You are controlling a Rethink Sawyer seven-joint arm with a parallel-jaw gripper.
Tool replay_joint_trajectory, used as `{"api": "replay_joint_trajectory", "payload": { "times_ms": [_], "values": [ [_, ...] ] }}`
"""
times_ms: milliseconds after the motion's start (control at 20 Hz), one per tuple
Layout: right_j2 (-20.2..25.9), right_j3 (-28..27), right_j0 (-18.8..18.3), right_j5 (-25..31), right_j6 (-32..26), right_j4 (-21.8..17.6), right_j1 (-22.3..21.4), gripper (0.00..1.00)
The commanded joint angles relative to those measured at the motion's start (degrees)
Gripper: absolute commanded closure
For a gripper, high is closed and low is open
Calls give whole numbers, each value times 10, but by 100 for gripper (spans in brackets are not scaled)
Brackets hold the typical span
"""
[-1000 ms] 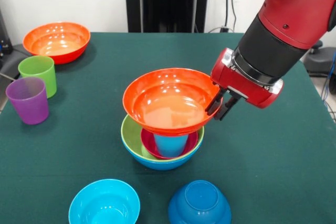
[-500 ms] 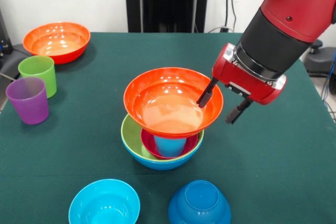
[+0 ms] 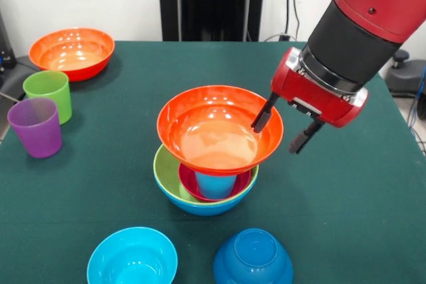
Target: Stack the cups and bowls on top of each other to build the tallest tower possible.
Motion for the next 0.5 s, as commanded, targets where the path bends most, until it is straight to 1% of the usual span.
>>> {"api": "replay_joint_trajectory", "payload": {
  "times_ms": [50, 100, 150, 250, 400, 500],
  "values": [
    [59, 30, 2, 42, -50, 4, -3, 0],
    [53, 36, 10, 58, -50, 4, -20, 0],
    [55, 50, 13, 74, -54, 13, -43, 0],
    [68, 85, 12, 84, -63, 37, -91, 0],
    [79, 140, 14, 74, -88, 55, -158, 0],
    [80, 173, 17, 79, -89, 65, -191, 0]
  ]
}}
